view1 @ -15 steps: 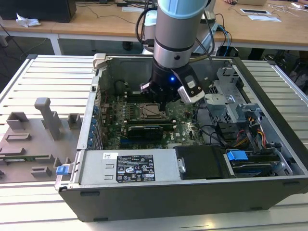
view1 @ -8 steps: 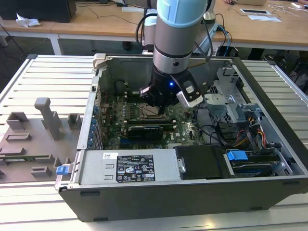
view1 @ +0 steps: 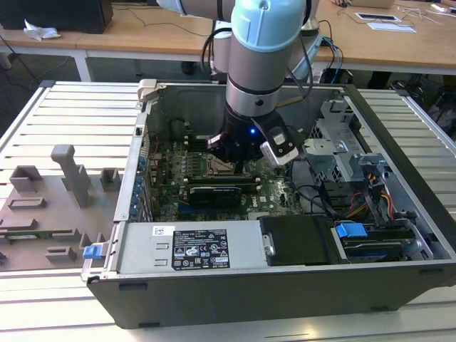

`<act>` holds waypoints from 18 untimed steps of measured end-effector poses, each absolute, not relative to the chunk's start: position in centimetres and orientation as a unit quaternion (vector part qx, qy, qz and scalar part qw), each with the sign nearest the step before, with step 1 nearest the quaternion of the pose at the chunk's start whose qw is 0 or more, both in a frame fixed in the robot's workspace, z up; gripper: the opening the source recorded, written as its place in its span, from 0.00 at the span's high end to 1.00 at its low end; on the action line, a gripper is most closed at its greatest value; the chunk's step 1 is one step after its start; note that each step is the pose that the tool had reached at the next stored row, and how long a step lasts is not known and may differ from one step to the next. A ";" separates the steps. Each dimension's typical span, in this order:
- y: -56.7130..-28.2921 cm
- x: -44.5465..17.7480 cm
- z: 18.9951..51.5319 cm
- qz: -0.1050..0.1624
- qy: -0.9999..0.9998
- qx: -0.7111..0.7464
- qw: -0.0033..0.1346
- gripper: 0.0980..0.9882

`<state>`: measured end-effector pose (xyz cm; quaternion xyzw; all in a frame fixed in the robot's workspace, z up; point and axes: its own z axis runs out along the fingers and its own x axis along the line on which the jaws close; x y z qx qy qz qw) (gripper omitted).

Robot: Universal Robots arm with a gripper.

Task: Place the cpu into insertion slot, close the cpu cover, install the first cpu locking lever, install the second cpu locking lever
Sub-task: 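Install the second cpu locking lever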

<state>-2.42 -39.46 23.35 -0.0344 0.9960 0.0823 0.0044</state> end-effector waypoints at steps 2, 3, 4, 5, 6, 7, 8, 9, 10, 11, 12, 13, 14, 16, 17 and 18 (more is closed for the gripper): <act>-39.5 -2.4 23.0 0.082 0.996 -0.034 0.004 0.99; -39.5 -2.4 22.9 0.082 0.996 -0.034 0.004 0.99; -39.5 -2.4 22.8 0.082 0.996 -0.034 0.004 0.99; -39.5 -2.4 22.6 0.082 0.996 -0.034 0.004 0.99; -39.5 -2.4 22.5 0.082 0.996 -0.034 0.004 0.99; -39.5 -2.4 22.3 0.082 0.996 -0.034 0.004 0.99; -39.5 -2.4 22.1 0.082 0.996 -0.034 0.004 0.99; -39.5 -2.4 21.8 0.082 0.996 -0.034 0.004 0.99; -39.5 -2.4 21.6 0.082 0.996 -0.034 0.004 0.99; -39.5 -2.4 21.4 0.082 0.996 -0.034 0.004 0.99; -39.5 -2.4 21.2 0.082 0.996 -0.034 0.004 0.99; -39.5 -2.4 21.0 0.082 0.996 -0.034 0.004 0.99; -39.4 -2.5 20.9 0.082 0.996 -0.034 0.004 0.99; -39.4 -2.6 20.9 0.084 0.996 -0.034 0.005 0.99; -39.4 -2.6 20.9 0.084 0.996 -0.034 0.006 0.99; -39.4 -2.6 21.0 0.084 0.996 -0.035 0.007 0.99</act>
